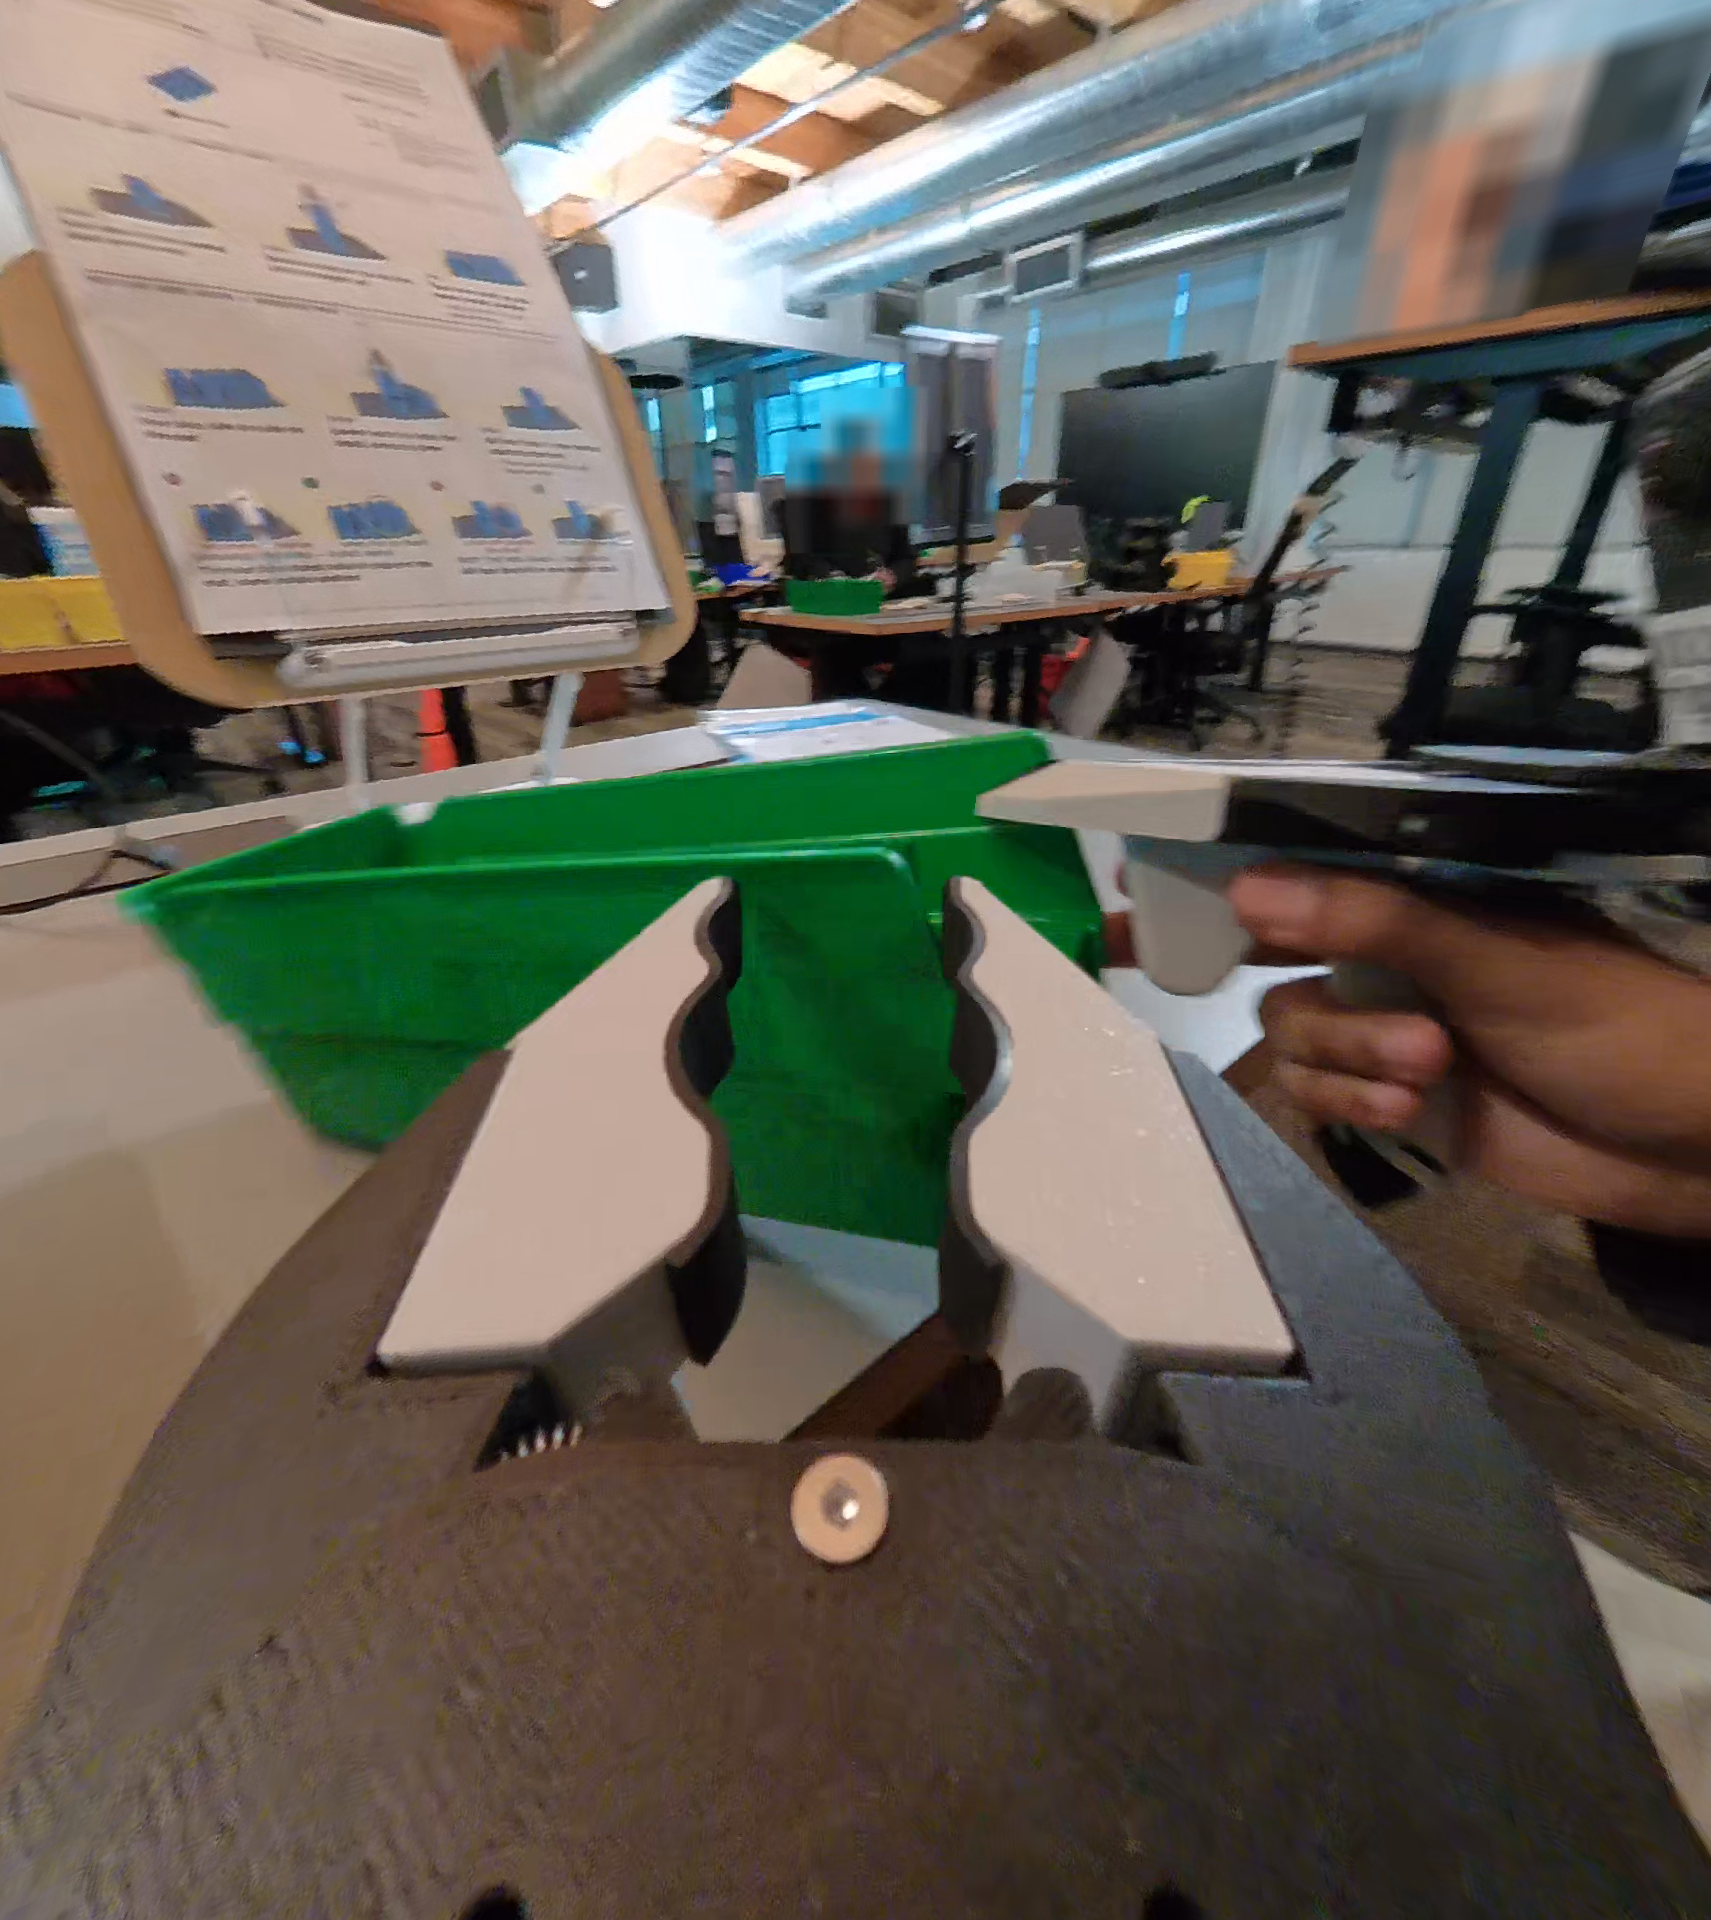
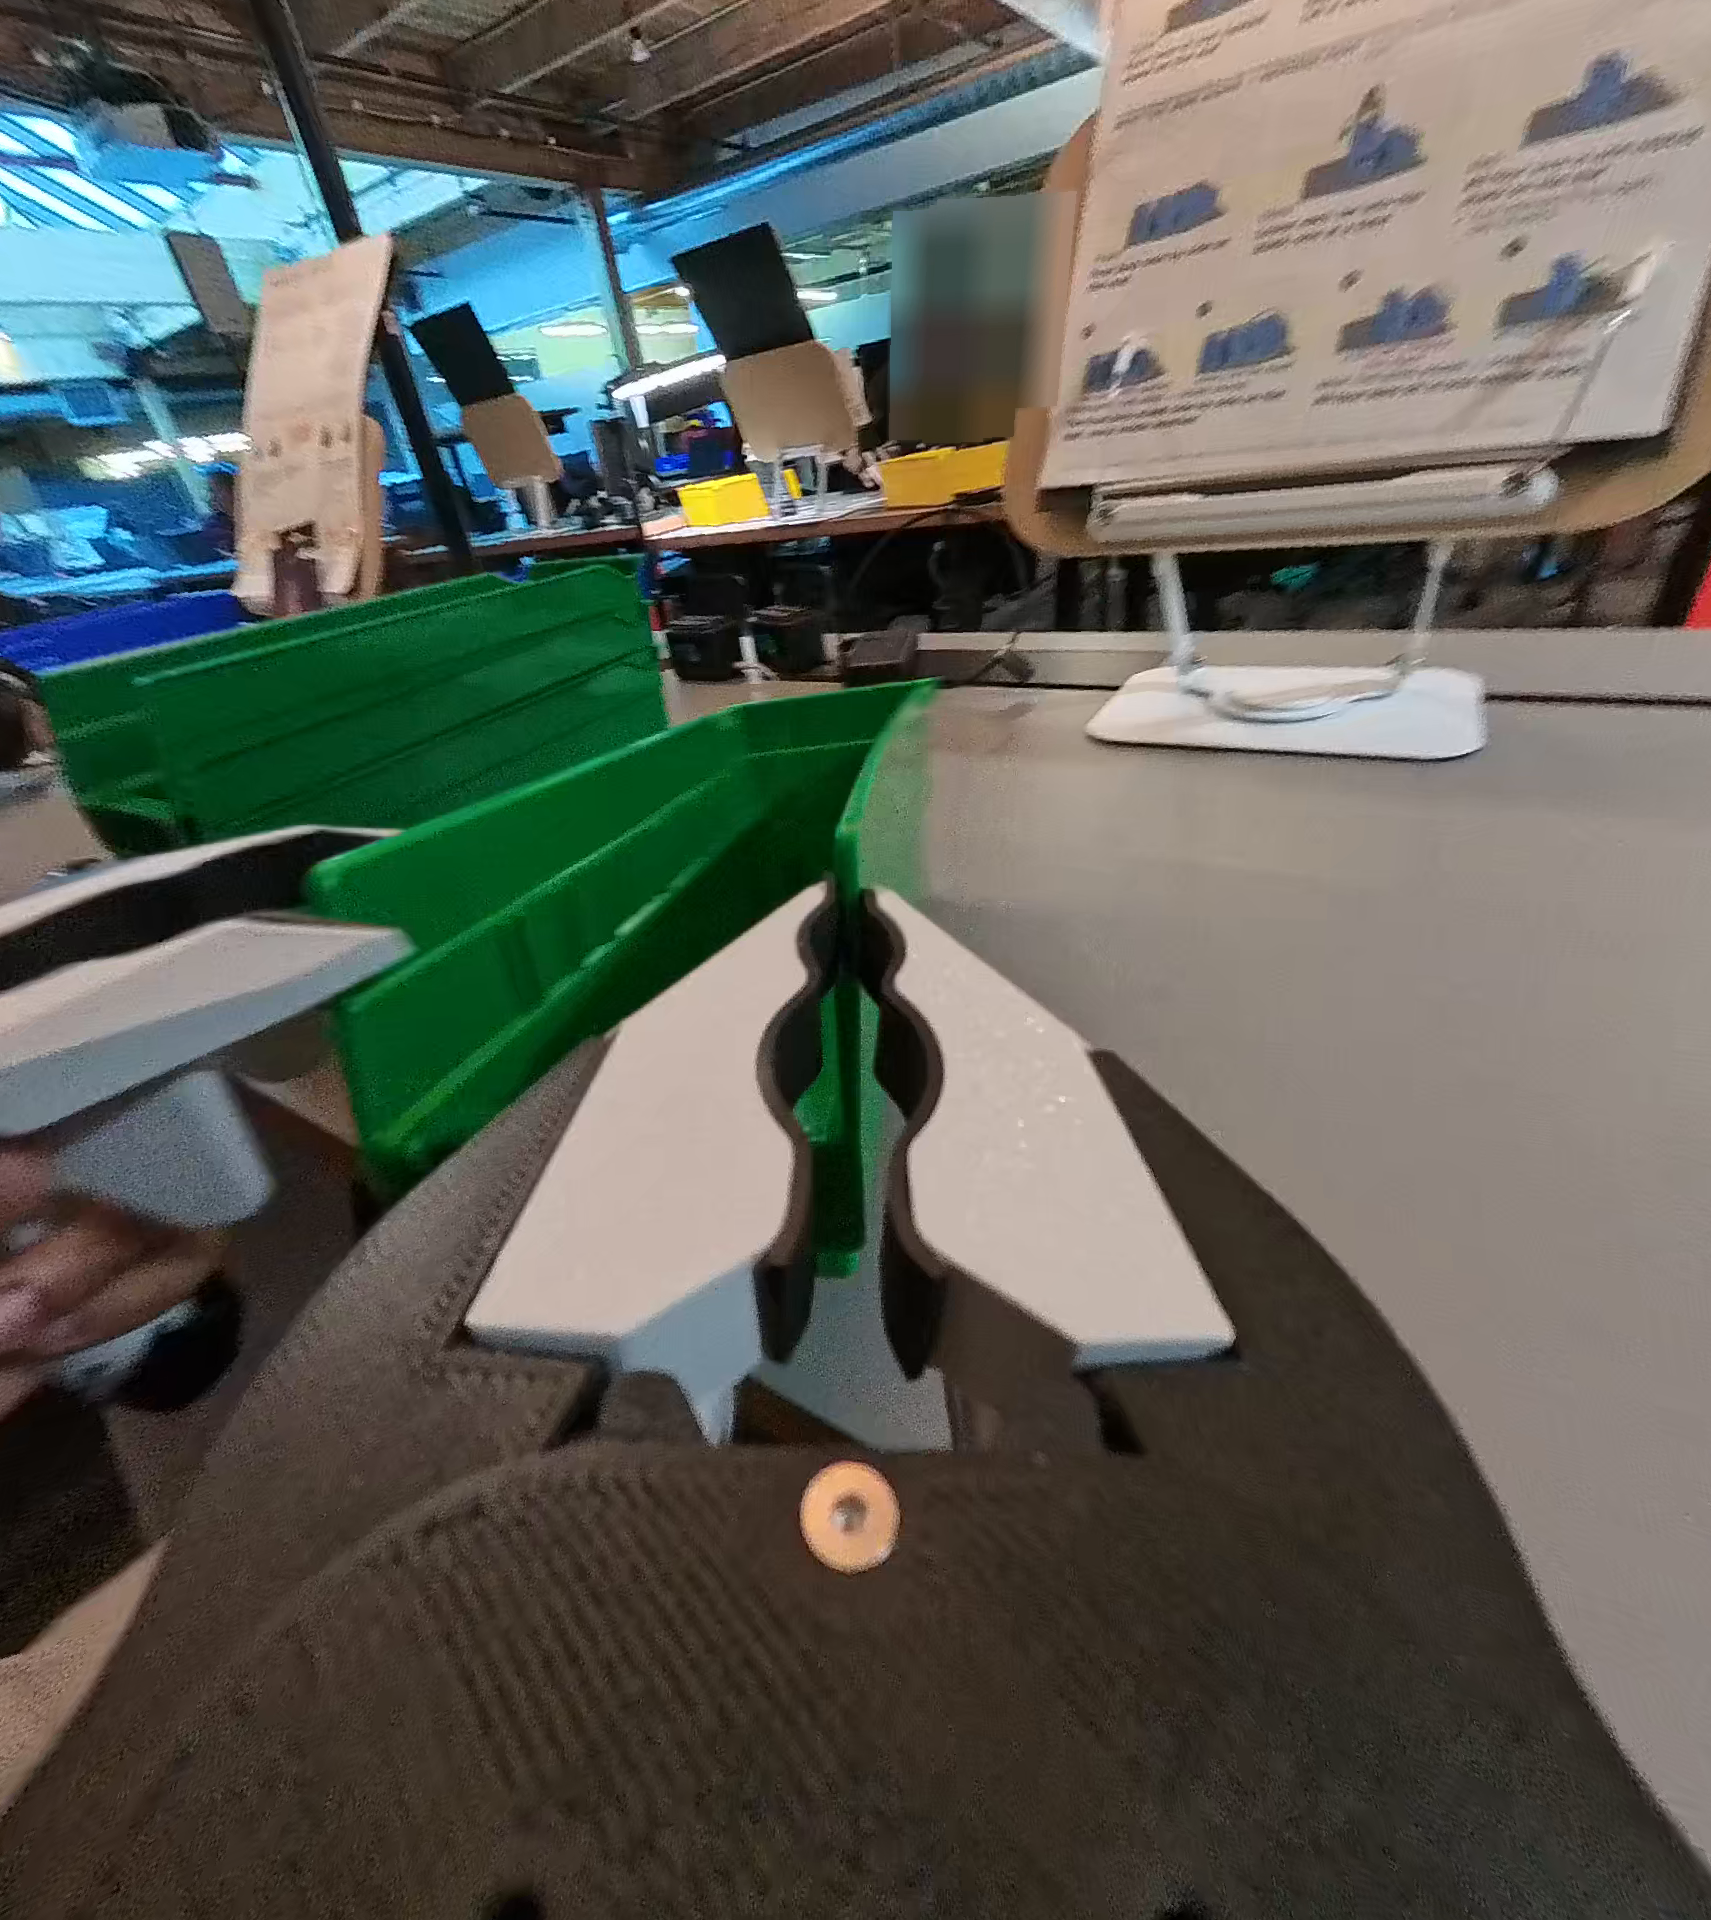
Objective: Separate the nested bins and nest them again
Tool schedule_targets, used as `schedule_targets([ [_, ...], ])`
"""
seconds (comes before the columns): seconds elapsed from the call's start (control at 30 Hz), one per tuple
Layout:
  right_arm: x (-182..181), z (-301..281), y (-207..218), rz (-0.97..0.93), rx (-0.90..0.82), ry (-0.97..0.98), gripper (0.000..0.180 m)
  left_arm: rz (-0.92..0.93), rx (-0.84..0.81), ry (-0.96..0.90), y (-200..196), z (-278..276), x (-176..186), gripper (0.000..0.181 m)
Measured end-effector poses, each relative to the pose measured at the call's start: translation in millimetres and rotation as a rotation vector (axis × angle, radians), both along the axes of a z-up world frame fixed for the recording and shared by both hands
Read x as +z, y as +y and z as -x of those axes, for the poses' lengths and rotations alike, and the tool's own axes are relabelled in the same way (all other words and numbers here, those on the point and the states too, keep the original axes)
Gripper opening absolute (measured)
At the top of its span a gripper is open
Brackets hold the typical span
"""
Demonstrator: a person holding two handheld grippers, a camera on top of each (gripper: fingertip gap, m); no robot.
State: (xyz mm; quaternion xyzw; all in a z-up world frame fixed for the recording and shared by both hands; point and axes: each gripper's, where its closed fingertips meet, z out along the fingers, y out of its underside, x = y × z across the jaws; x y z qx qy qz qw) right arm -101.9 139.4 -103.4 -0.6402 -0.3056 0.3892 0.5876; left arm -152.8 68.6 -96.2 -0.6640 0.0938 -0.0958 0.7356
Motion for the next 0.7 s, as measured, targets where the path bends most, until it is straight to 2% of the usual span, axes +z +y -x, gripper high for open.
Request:
schedule_targets([
  [0.03, 2, -4, 6, -0.021, -0.002, -0.004, 0.000, -0.008, -0.029, -0.029, -2, -7, 2, 0.043],
  [0.1, 7, -12, 16, -0.009, 0.000, 0.009, 0.000, -0.021, -0.055, -0.093, -6, -11, 7, 0.044],
  [0.2, 17, -35, 38, -0.050, -0.070, 0.015, 0.000, -0.022, -0.005, -0.135, -6, 2, 8, 0.040],
  [0.37, 30, -121, 108, -0.127, -0.311, 0.013, 0.000, 0.004, 0.031, -0.210, -2, 22, 5, 0.041],
  [0.53, 20, -227, 167, -0.084, -0.539, 0.012, 0.000, 0.038, 0.028, -0.252, 1, 27, -1, 0.040],
  [0.7, -3, -282, 188, -0.052, -0.552, -0.024, 0.001, 0.082, -0.002, -0.274, 5, 24, -9, 0.039],
])
